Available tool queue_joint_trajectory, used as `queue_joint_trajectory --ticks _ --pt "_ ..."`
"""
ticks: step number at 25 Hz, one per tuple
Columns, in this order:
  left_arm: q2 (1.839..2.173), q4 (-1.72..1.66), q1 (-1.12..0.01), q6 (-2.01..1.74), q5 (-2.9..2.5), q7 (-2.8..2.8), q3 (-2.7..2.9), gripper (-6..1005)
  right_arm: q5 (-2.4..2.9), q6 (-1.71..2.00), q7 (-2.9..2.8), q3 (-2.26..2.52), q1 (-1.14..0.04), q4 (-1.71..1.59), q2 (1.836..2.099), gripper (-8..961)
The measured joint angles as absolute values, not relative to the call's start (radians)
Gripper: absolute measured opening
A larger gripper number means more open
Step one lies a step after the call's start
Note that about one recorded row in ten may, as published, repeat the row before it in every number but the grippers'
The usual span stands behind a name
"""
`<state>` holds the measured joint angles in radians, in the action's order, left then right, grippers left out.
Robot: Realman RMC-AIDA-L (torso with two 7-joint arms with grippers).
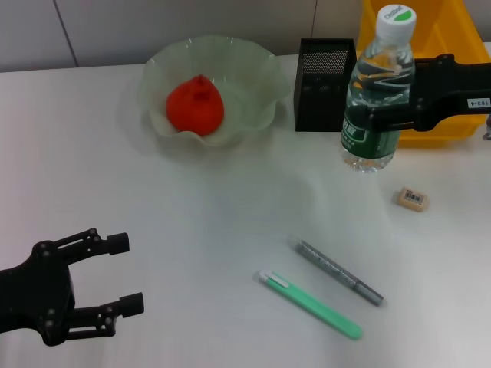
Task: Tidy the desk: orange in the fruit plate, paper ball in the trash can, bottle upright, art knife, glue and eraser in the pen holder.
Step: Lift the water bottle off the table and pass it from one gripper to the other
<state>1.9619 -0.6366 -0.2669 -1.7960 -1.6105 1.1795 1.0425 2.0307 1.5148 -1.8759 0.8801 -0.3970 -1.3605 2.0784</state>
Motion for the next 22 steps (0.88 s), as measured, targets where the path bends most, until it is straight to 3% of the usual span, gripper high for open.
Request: queue_joint_trajectory --ticks 22 --pt "1.963 -0.637 -0.267 -1.795 -1.611 1.181 1.041 864 2.035 1.528 -1.876 0.881 -0.397 -1.367 2.079 793"
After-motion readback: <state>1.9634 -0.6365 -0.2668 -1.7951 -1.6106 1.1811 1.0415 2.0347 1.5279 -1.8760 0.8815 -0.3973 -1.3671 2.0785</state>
